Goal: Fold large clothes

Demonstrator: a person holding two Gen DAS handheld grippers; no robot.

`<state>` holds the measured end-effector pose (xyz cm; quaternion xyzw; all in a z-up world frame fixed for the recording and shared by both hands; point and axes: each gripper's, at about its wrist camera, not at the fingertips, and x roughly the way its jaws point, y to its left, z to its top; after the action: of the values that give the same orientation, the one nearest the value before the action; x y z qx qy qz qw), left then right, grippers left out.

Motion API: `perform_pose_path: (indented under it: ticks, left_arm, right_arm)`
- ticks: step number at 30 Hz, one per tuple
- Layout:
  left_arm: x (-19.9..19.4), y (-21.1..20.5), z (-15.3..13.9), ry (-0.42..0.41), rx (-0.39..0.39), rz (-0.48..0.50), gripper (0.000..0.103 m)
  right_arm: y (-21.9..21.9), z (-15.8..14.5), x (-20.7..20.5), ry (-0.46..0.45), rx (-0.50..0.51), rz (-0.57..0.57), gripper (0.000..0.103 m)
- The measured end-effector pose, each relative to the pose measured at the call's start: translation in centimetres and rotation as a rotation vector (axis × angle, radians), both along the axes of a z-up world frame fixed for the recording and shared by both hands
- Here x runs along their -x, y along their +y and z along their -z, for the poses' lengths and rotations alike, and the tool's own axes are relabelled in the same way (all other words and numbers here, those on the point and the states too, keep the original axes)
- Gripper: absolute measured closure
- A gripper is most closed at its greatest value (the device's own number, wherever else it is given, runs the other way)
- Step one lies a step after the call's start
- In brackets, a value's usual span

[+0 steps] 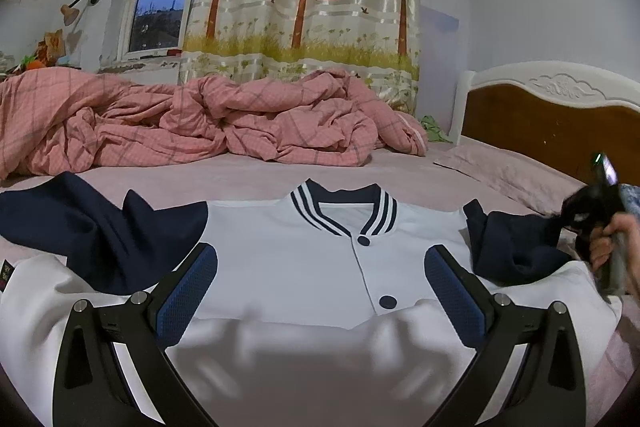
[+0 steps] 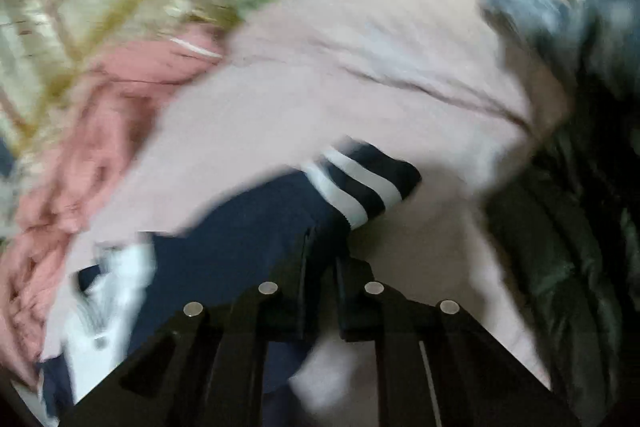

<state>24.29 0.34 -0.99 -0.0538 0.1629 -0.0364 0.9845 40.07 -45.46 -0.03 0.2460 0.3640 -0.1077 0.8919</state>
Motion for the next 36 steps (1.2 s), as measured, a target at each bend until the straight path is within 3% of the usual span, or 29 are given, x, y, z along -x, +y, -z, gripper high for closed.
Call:
perform_pose_path:
  ticks: [5,9,12,15,19,21,23,28,31,32,34,36]
  left_arm:
    - [0.2,0.3,-0.2,0.001,0.015,0.019,0.02]
    - [0.2,0.2,-0.4,0.009,-0.018,-0.005,0.031]
    - [-0.6,0.1,0.0,0.07,-0.085,-0.09,0.033]
    - [-0.9,1.2,0.3,0.09,-0.033,-0.077,0.037]
    - [-1.3,3.0,0.5,0.109,0.056,-0.076,0.046]
    - [-1.2,3.5,0.6,0.111,0.087,-0.062,0.049]
    - [-1.3,3.4,0.6,0.119,0.102,-0.031,0.049]
    - [-1.1,1.3,0.2,0.151,0.095,0.115,0.05]
    - [-1.5,-1.5,-0.7,0.197,0.076,0.196,0.044]
    - [-2.0,-2.5,-1.0,0.226,0.068,0.225,0.042]
    - [-3.2,-4.2,-1.3,0.286,0.102,0.253,0.022]
    - [-5.2,-5.2,-1.1,0.364,0.156,0.266,0.019]
  right_arm:
    - [8.9,-6.5,1.9,-0.141,0.054,-0.275,0.091]
    - [17.3,-9.7,4.3,-0.241,0.02,-0.5,0.091]
    - [22.6,-8.4,5.4,-0.222,0.016,-0.596,0.091]
    - [26.9,-5.0,6.0,-0.175,0.023,-0.658,0.091]
    - [28.1,-1.4,7.0,-0.187,0.023,-0.639,0.09]
    - [27.6,-0.7,8.1,-0.226,0.038,-0.605,0.08]
    - [27.1,-0.4,8.2,-0.215,0.045,-0.616,0.069]
    - [22.7,-1.8,10.1,-0.281,0.141,-0.483,0.069]
    - [19.7,-2.8,11.3,-0.339,0.293,-0.314,0.06]
    - [18.8,-2.9,11.6,-0.352,0.327,-0.262,0.052]
    - [17.1,-2.7,11.7,-0.358,0.34,-0.184,0.051]
    - [15.6,-2.2,11.4,-0.342,0.286,-0.175,0.051]
